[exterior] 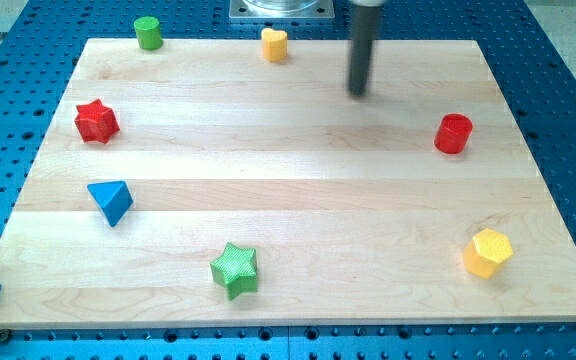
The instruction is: Place the red circle top right to the red star
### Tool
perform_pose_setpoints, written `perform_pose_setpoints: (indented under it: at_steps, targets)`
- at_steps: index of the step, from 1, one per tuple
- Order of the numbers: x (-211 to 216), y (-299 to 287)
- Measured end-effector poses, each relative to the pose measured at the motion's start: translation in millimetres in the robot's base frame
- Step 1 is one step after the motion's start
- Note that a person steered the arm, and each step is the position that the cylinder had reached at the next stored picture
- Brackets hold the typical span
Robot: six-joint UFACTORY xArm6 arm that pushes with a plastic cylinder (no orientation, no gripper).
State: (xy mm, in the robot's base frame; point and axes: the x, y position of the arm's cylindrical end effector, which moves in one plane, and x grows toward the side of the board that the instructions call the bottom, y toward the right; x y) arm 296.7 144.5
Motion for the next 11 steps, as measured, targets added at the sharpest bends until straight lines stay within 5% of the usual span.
perform_pose_setpoints:
  at_steps: [1, 3, 4, 6, 8, 10, 11]
  targets:
    - [17.1, 18.3]
    - [48.4, 198.3]
    - [114.2, 186.0]
    - [112.4, 54.2]
    - [71.0, 84.7]
    - [40.9, -124.9]
    - [36.2, -158.6]
